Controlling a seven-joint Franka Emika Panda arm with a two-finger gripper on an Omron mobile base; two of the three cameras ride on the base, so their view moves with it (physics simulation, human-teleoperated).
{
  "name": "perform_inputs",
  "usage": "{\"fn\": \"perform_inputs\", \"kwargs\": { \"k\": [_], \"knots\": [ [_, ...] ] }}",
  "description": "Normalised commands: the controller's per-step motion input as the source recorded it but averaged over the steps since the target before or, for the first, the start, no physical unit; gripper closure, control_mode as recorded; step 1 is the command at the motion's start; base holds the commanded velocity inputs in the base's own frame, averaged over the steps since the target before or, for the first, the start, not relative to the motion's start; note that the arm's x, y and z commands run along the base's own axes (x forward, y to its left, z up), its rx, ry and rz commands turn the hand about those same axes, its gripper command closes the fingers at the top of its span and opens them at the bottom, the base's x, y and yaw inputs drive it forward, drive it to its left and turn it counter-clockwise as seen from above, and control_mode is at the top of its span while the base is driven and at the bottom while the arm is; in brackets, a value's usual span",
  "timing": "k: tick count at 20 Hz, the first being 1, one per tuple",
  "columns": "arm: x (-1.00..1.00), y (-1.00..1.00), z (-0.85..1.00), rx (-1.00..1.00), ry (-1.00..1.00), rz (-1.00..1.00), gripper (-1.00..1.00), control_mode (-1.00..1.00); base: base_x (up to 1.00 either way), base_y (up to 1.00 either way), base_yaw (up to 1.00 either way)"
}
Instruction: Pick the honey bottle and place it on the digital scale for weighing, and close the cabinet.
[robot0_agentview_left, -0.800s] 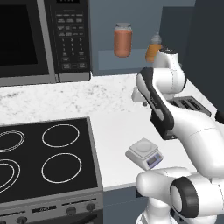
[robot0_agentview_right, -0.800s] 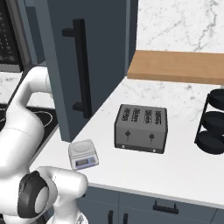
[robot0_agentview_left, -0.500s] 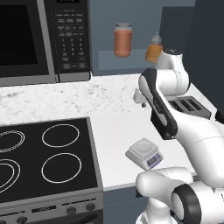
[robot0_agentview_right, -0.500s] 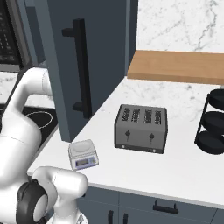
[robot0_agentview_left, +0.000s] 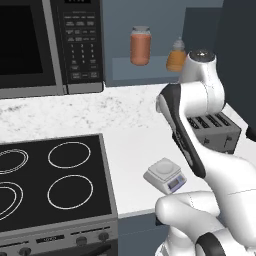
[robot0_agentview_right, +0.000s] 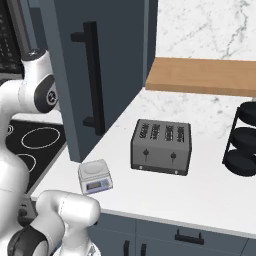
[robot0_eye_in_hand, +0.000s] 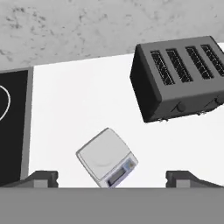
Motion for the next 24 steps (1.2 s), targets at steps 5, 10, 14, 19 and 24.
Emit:
{"fn": "perform_inputs", "kwargs": {
  "k": [5,10,14,19,24],
  "knots": [
    [-0.28,0.00,0.76,-0.01,-0.19,-0.12,-1.00,-1.00,0.00,0.00,0.00],
    [-0.26,0.00,0.65,-0.03,-0.22,-0.05,-1.00,-1.00,0.00,0.00,0.00],
    [-0.23,0.00,0.71,-0.02,-0.09,-0.12,-1.00,-1.00,0.00,0.00,0.00],
    [-0.23,0.00,0.65,-0.03,-0.10,-0.14,-1.00,-1.00,0.00,0.00,0.00],
    [-0.04,0.00,0.38,-0.04,-0.01,-0.13,-1.00,-1.00,0.00,0.00,0.00]
  ]
}}
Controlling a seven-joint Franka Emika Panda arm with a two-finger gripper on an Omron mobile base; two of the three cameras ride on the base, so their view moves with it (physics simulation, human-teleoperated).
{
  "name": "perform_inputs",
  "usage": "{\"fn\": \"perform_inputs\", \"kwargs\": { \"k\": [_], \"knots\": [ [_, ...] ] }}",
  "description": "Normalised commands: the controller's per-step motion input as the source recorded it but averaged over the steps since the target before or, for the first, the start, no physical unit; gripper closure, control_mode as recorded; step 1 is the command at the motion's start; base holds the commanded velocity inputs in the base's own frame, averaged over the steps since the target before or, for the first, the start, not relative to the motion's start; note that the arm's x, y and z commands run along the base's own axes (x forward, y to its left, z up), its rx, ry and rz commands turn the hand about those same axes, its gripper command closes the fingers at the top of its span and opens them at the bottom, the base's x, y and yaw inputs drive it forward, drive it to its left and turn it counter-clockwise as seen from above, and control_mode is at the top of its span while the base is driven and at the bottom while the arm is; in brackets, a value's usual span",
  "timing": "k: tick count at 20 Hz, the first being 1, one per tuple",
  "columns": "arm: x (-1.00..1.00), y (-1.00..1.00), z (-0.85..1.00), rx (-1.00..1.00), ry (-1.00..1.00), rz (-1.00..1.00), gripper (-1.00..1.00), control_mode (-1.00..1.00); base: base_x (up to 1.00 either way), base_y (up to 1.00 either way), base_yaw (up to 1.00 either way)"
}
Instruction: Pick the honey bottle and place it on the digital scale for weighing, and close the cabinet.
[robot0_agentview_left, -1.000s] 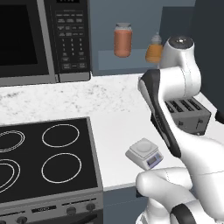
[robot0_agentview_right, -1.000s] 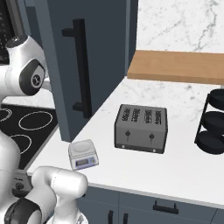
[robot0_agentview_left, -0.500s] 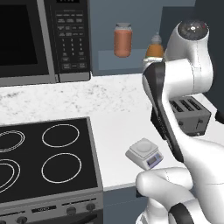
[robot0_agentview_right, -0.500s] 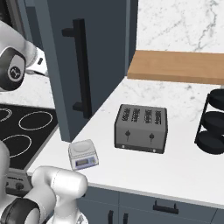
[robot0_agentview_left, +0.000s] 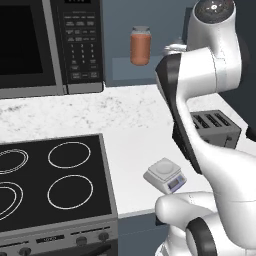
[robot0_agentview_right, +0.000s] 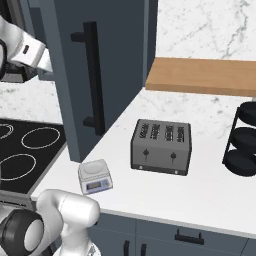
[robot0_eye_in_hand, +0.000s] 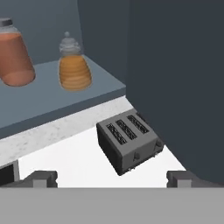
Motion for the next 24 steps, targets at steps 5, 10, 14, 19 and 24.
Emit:
{"fn": "perform_inputs", "kwargs": {
  "k": [5,10,14,19,24],
  "knots": [
    [0.29,0.00,0.00,0.00,-0.04,-0.04,-1.00,-1.00,0.00,0.00,0.00],
    [0.11,0.00,0.12,0.00,-0.16,-0.01,-1.00,-1.00,0.00,0.00,0.00],
    [0.37,-0.02,0.00,0.00,-0.05,-0.02,-1.00,-1.00,0.00,0.00,0.00],
    [0.50,-0.11,-0.06,0.00,-0.11,0.00,-1.00,-1.00,0.00,0.00,0.00],
    [0.30,-0.02,0.00,-0.04,-0.14,0.00,-1.00,-1.00,0.00,0.00,0.00]
  ]
}}
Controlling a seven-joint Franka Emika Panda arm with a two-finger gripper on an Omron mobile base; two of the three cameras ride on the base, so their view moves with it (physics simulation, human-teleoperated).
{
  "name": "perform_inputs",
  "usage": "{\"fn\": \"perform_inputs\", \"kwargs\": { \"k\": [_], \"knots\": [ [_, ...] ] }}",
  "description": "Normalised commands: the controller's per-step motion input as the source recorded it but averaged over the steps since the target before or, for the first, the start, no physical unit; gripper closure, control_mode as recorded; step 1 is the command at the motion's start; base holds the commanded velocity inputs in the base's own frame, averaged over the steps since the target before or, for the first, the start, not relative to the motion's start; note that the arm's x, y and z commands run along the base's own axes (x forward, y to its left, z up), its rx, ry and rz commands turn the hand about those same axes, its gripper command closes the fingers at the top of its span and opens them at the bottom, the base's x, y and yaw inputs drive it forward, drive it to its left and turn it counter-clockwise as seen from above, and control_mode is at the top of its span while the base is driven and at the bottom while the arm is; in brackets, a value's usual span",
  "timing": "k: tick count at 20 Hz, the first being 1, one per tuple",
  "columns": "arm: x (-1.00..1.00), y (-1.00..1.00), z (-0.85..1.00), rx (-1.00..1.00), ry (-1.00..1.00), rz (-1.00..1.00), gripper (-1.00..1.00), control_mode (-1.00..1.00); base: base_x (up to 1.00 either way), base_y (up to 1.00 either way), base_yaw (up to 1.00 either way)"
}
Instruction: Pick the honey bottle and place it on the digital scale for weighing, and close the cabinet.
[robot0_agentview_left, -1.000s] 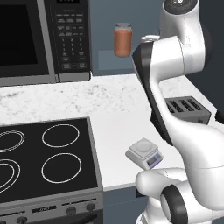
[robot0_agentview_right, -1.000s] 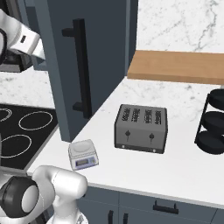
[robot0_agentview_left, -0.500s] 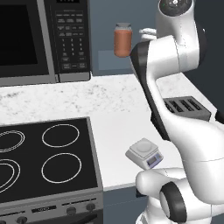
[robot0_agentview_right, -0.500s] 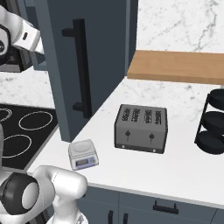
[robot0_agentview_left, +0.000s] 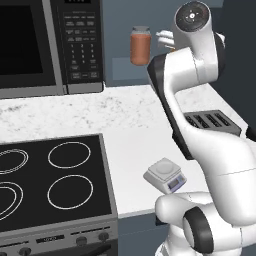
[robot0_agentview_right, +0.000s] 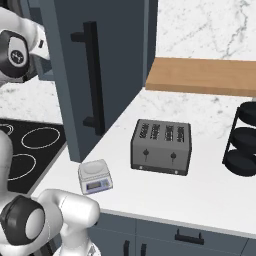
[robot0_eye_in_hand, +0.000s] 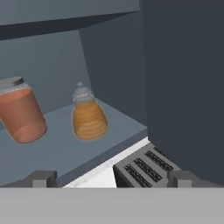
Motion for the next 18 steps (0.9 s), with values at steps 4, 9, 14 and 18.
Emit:
{"fn": "perform_inputs", "kwargs": {
  "k": [4,9,14,18],
  "knots": [
    [0.27,-0.33,0.00,-0.03,-0.05,0.00,-1.00,-1.00,0.00,0.00,0.00],
    [0.18,-0.31,0.00,-0.03,0.00,0.00,-1.00,-1.00,0.00,0.00,0.00],
    [0.11,-0.29,0.00,-0.02,0.00,0.00,-1.00,-1.00,0.00,0.00,0.00],
    [0.12,-0.09,0.01,-0.09,0.00,0.00,-1.00,-1.00,0.00,0.00,0.00]
  ]
}}
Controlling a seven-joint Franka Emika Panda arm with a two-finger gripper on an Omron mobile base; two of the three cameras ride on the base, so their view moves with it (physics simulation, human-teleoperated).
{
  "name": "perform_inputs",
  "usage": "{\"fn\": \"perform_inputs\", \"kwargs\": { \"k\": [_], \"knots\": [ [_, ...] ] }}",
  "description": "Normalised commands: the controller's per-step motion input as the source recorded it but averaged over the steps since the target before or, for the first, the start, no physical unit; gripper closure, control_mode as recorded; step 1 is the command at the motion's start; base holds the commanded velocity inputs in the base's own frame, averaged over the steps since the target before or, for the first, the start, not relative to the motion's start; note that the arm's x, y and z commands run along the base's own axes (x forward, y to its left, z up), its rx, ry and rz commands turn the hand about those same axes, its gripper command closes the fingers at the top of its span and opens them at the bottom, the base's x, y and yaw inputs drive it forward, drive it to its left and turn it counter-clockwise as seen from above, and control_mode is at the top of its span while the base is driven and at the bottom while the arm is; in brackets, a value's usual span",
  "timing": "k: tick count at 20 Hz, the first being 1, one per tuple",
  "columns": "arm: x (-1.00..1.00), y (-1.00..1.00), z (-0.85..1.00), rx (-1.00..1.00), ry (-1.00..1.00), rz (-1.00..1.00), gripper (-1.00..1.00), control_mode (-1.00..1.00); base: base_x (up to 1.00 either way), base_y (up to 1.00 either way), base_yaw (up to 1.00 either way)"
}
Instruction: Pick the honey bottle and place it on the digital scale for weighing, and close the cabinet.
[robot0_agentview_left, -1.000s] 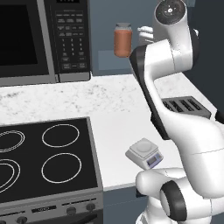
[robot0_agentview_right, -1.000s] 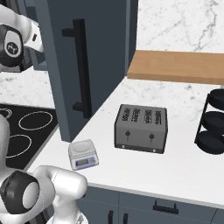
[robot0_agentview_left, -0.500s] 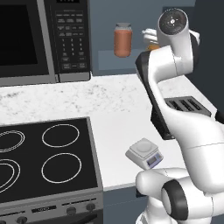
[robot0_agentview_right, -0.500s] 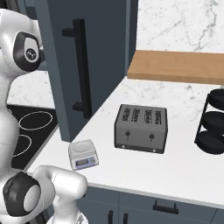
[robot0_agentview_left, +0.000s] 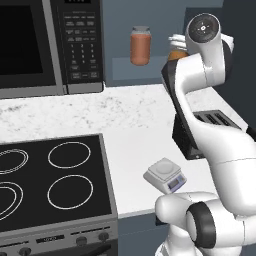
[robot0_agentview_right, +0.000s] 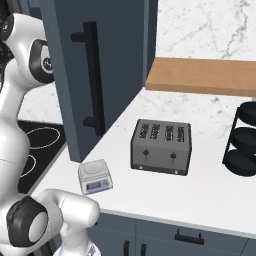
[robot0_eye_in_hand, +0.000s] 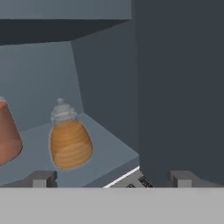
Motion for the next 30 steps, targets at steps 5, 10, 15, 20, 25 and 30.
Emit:
{"fn": "perform_inputs", "kwargs": {
  "k": [5,10,15,20,25,30],
  "knots": [
    [0.33,0.00,0.00,-0.10,0.00,0.00,-1.00,-1.00,0.00,0.00,0.00],
    [0.34,0.00,0.00,-0.05,-0.04,0.00,-1.00,-1.00,0.00,0.00,0.00],
    [0.40,0.00,0.00,0.00,0.00,0.00,-1.00,-1.00,0.00,0.00,0.00],
    [0.35,0.00,0.00,0.00,-0.03,0.00,-1.00,-1.00,0.00,0.00,0.00],
    [0.31,0.03,0.04,0.02,-0.01,0.07,-1.00,-1.00,0.00,0.00,0.00],
    [0.35,0.09,0.00,0.00,0.00,0.04,-1.00,-1.00,0.00,0.00,0.00]
  ]
}}
